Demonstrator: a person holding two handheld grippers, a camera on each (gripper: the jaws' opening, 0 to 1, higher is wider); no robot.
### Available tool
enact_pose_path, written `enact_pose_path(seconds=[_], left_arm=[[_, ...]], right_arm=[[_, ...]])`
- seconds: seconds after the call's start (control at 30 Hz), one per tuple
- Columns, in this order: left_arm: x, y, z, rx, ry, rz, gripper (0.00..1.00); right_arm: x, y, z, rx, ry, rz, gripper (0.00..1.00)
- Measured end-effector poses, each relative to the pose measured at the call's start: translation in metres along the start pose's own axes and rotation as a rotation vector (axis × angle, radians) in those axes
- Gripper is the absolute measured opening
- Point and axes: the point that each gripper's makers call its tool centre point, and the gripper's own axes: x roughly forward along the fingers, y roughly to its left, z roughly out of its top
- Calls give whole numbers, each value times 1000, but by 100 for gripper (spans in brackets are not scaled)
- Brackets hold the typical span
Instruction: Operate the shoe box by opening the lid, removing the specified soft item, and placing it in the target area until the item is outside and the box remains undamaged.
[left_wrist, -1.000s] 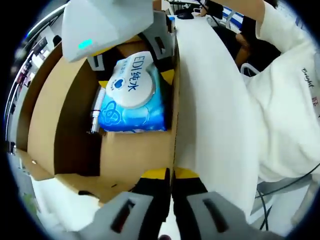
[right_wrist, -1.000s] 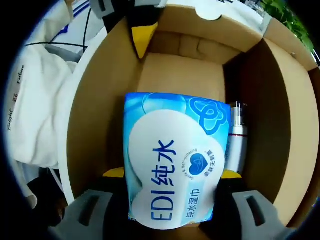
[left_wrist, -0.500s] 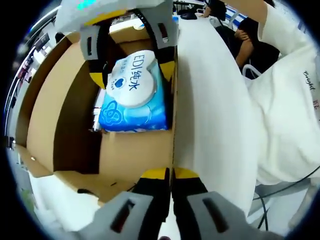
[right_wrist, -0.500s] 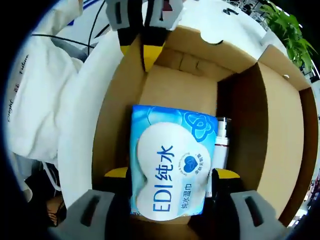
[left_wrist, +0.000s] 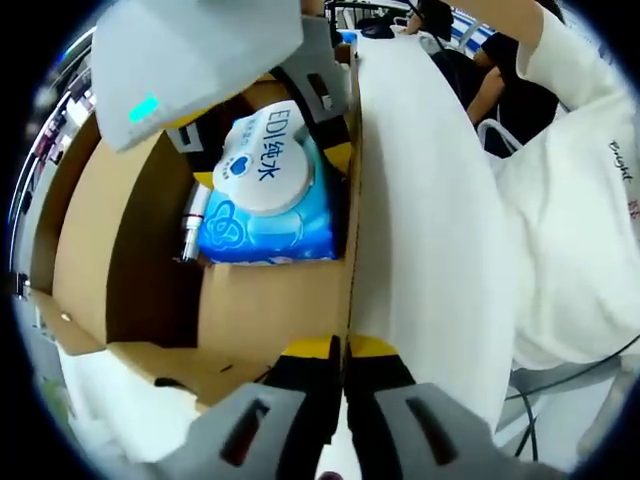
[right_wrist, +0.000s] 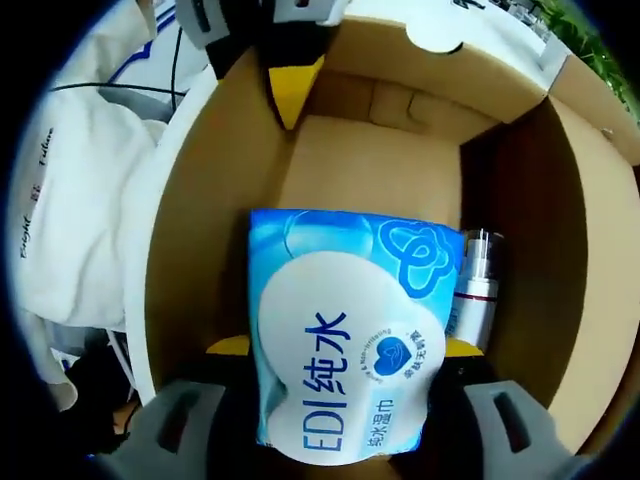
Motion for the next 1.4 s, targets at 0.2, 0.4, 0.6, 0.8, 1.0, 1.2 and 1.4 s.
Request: enact_pose_path(seconds=[0.2,0.4,0.6,0.8,1.0,1.2,1.4], left_arm=[[1,0,0,5,2,0,2],[1,1,-1,11,0,0,2],[3,-2,0,24,-15,8,1],[6,-4,-2,25,-16,6,1],[6,-6,-3,24,-18,8,1],[8,-4,-3,23,-18,11,1],[6,-5,-2,22,-16,8,1]], right_arm=[[4,2,-2,3,25,-25,70],[6,8,-3,12,13,-19,68],[6,7,-2,7,-20,-3,65],[3,5,0,11,19,-14,62],[-12,-4,24,3,-77,-71,60],[-38,0,13,1,-34,-82,61],[-48,-9,-12,40,32,-80,61]])
